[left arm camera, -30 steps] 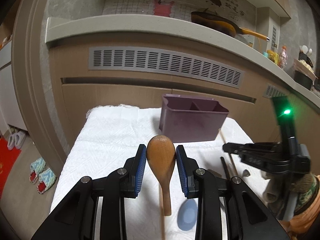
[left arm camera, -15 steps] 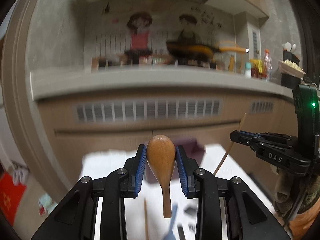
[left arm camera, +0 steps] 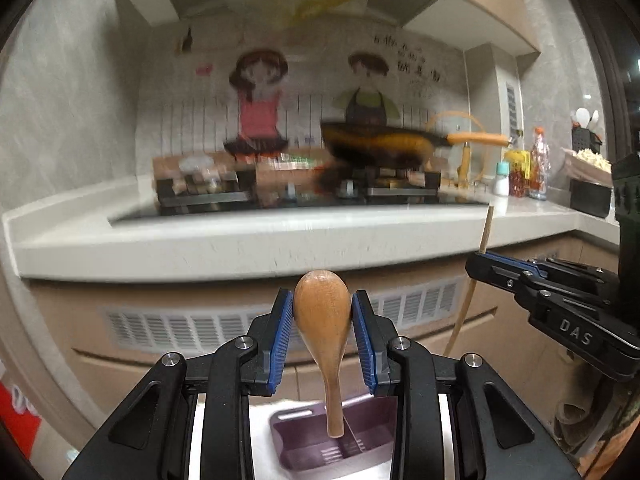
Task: Organize utensils
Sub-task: 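Lift the wooden spoon into the maroon caddy with the left tool while the right tool drops the chopstick in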
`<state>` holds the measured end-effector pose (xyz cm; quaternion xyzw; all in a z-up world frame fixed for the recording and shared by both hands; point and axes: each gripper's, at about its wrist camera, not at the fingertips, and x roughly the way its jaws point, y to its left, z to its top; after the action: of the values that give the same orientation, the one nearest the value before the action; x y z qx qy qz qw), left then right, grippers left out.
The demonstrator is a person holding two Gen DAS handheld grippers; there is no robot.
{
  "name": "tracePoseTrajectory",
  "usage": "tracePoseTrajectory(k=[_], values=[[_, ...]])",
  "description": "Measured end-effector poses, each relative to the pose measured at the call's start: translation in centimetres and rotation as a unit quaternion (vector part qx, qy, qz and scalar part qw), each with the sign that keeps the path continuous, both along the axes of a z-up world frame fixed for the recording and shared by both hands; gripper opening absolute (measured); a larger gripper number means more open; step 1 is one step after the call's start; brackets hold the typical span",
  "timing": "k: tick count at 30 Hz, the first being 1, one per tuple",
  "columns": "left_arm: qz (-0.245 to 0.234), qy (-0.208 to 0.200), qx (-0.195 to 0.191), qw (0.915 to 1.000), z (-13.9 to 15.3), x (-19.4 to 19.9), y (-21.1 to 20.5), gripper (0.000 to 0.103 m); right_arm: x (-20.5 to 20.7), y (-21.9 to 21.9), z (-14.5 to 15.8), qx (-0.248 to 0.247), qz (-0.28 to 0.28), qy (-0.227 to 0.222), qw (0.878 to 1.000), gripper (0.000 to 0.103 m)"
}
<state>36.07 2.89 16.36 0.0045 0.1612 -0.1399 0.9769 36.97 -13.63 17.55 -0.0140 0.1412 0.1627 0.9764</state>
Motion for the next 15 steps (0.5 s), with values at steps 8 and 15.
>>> tracePoseTrajectory(k=[8,15], values=[[-0.009,0.133,-0.010,0.9910,-10.2,6.9,-0.8,0.031,5.6,0.8,-8.2,-0.010,-0.001,0.125,0.992,0.005],[0.000,0.195,-0.019,0.9806,-15.9,9.1,-0.6,0.053,8.4,1.1,-15.0,-0.001,0.014,0.213,0.977,0.006]])
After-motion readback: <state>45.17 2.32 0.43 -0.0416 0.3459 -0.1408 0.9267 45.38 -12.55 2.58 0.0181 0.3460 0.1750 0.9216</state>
